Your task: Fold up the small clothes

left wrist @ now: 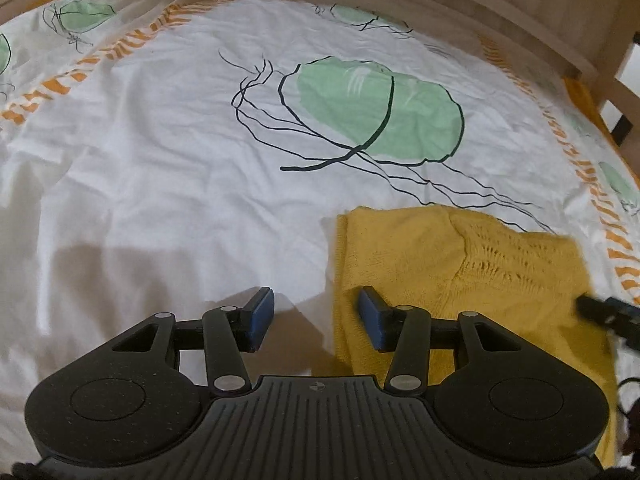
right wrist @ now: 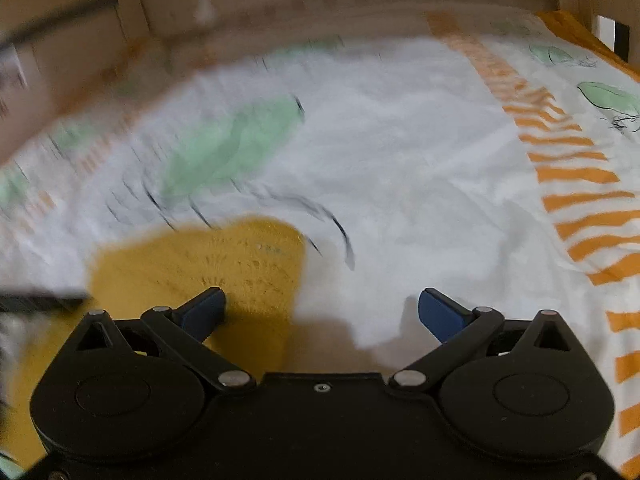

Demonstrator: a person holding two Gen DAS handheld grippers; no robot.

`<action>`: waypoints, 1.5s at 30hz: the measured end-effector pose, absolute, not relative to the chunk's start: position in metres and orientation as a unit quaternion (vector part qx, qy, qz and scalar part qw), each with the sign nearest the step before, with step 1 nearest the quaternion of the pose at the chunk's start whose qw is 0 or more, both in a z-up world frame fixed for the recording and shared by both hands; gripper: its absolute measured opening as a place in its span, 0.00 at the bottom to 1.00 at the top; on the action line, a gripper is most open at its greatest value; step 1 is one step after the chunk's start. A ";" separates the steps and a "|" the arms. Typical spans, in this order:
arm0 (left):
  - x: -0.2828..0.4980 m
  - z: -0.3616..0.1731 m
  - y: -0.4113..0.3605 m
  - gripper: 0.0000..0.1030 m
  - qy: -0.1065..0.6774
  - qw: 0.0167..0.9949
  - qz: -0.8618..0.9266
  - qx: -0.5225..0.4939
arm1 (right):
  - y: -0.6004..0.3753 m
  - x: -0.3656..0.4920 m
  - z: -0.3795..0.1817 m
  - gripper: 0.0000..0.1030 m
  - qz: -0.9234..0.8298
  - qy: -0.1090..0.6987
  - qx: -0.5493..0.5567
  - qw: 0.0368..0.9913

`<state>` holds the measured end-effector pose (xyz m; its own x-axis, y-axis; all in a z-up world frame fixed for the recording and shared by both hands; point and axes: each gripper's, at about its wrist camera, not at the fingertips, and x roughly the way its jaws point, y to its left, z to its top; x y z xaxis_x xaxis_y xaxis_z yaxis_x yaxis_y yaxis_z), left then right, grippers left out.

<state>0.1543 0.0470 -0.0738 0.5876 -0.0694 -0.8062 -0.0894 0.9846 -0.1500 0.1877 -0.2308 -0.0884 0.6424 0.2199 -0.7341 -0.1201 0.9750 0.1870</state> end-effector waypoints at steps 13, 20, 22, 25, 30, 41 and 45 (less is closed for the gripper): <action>0.111 0.005 0.058 0.43 0.382 0.919 0.002 -0.099 | -0.254 0.147 -0.030 1.00 0.112 0.357 0.143 0.916; 0.054 0.075 0.070 0.44 0.339 0.936 -0.023 -0.089 | -0.260 0.103 0.026 1.00 0.149 0.319 0.242 0.904; 0.041 0.086 0.071 0.44 0.334 0.939 -0.038 -0.079 | -0.258 0.087 0.035 1.00 0.167 0.317 0.257 0.898; 0.024 0.093 0.072 0.44 0.342 0.936 -0.041 -0.071 | -0.249 0.062 0.042 1.00 0.186 0.328 0.261 0.889; 0.002 0.077 0.061 0.44 0.384 0.923 0.002 -0.037 | -0.242 0.037 0.021 1.00 0.206 0.370 0.298 0.856; 0.027 -0.004 0.035 0.45 0.385 0.920 0.067 -0.012 | -0.205 0.046 -0.016 1.00 0.081 0.340 0.046 0.936; 0.034 -0.014 0.036 0.45 0.396 0.914 0.085 -0.007 | -0.196 0.043 -0.015 1.00 0.096 0.329 0.030 0.939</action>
<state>0.0340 0.0356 -0.0144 0.6722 0.1498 -0.7250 -0.1613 0.9854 0.0541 0.0427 -0.1963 -0.0154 0.7654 0.2009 -0.6114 -0.1615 0.9796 0.1197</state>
